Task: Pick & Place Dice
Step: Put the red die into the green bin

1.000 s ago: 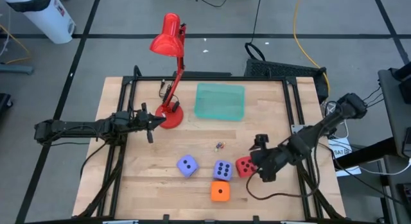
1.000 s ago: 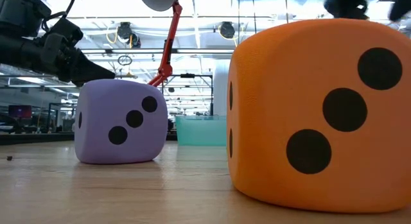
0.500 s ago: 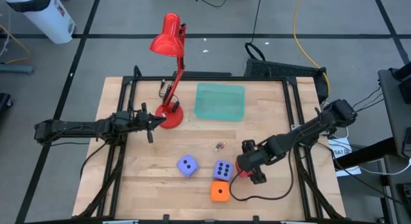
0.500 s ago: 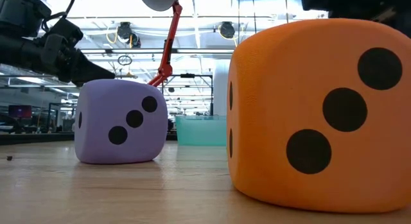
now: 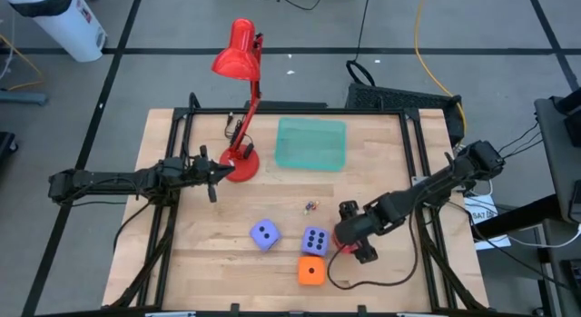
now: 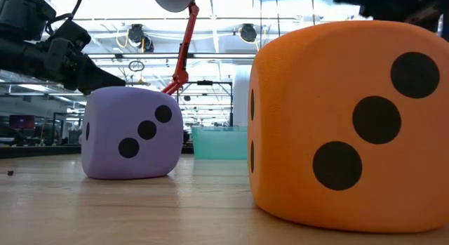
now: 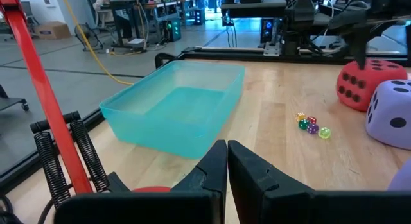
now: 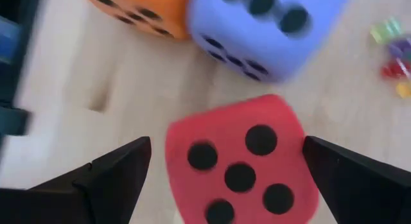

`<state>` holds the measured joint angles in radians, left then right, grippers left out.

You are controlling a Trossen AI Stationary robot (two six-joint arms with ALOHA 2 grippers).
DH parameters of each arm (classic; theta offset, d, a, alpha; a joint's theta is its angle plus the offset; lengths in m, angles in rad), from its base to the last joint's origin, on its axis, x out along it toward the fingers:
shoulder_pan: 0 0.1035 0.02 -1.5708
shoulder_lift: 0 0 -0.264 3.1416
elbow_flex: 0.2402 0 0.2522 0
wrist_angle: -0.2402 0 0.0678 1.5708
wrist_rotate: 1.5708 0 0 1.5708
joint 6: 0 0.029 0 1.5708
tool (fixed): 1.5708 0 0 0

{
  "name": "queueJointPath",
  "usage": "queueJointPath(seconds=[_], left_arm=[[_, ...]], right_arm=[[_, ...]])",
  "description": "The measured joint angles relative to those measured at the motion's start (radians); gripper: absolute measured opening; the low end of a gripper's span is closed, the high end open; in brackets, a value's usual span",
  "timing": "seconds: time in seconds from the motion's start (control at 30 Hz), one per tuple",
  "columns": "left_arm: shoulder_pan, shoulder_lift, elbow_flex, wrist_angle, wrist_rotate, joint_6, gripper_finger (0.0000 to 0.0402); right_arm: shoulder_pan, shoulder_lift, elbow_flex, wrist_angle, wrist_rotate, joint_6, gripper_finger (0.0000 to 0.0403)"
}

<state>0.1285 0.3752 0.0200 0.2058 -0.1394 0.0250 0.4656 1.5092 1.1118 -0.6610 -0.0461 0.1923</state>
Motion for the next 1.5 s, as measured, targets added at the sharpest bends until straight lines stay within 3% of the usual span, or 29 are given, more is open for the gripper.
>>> queueJointPath(seconds=[0.23, 0.77, 1.1, 1.5], left_arm=[[0.000, 0.000, 0.000, 0.000, 0.000, -0.007, 0.0024], [0.000, 0.000, 0.000, 0.000, -0.001, -0.002, 0.0024], [0.000, 0.000, 0.000, 0.000, -0.001, -0.002, 0.0024], [0.000, 0.000, 0.000, 0.000, -0.001, -0.003, 0.0024]], right_arm=[[0.048, -0.034, 0.051, -0.010, 0.086, -0.075, 0.0396], [-0.016, -0.005, 0.053, -0.137, 0.014, -0.178, 0.0396], [-0.021, 0.036, 0.047, -0.126, -0.009, -0.178, 0.0396], [-0.020, 0.036, -0.063, 0.025, -0.019, -0.152, 0.0396]])
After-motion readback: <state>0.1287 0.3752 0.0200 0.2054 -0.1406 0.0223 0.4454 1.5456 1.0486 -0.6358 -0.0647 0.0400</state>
